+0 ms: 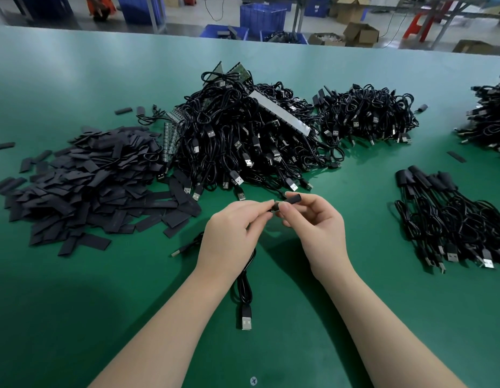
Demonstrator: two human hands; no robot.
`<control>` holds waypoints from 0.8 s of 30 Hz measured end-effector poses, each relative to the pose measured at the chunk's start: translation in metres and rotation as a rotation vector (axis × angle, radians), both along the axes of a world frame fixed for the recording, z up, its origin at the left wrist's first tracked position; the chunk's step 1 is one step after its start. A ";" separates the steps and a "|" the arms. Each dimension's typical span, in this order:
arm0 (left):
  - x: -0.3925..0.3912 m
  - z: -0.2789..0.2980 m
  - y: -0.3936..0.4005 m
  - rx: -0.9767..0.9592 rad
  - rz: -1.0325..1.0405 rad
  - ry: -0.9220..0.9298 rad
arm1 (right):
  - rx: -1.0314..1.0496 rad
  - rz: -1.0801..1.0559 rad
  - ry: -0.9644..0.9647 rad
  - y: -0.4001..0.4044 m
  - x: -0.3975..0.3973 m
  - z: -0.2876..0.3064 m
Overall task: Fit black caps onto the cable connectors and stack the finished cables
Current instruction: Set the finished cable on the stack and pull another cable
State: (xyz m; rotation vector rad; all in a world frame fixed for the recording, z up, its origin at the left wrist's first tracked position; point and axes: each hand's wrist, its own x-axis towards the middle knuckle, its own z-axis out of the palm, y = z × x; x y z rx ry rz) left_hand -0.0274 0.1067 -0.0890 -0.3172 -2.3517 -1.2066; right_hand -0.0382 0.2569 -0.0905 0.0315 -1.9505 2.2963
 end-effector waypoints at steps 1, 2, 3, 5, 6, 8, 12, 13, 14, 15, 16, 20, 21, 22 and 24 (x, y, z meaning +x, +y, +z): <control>0.000 0.000 0.000 0.000 0.001 0.010 | -0.008 0.004 -0.001 -0.001 0.000 0.000; 0.000 -0.001 -0.001 -0.004 0.000 0.021 | -0.014 0.007 -0.004 -0.001 0.000 0.000; 0.000 -0.001 -0.001 -0.010 -0.004 0.031 | -0.017 0.009 -0.008 -0.001 0.000 0.000; 0.000 -0.002 -0.001 -0.022 -0.011 0.042 | -0.024 0.012 -0.017 -0.001 0.000 0.000; 0.000 -0.002 0.000 -0.022 -0.011 0.043 | -0.031 0.015 -0.021 0.000 0.000 0.000; 0.000 -0.002 0.001 -0.009 -0.008 0.042 | -0.045 0.029 -0.029 0.001 0.000 0.000; 0.000 -0.001 0.002 0.023 0.004 0.037 | -0.057 0.041 -0.018 0.000 0.001 0.000; 0.000 -0.001 0.002 0.029 -0.003 0.032 | -0.065 0.033 -0.008 -0.001 0.001 0.000; -0.001 -0.002 0.002 0.035 -0.011 0.029 | -0.067 0.023 0.004 -0.001 0.001 0.000; -0.001 -0.002 0.002 0.038 -0.015 0.031 | -0.061 0.017 0.015 -0.001 0.001 0.000; -0.001 -0.002 0.002 0.039 -0.014 0.038 | -0.049 0.017 0.023 -0.001 0.000 0.000; -0.002 -0.003 0.002 0.037 -0.005 0.061 | -0.046 0.051 0.019 0.001 0.000 -0.001; -0.002 -0.004 0.002 0.036 -0.008 0.063 | -0.049 0.052 0.010 0.001 0.000 -0.001; -0.003 -0.004 0.002 0.034 -0.013 0.063 | -0.051 0.047 0.002 0.000 -0.001 -0.001; -0.004 -0.005 0.002 0.033 -0.022 0.064 | -0.055 0.041 -0.012 0.000 -0.001 -0.002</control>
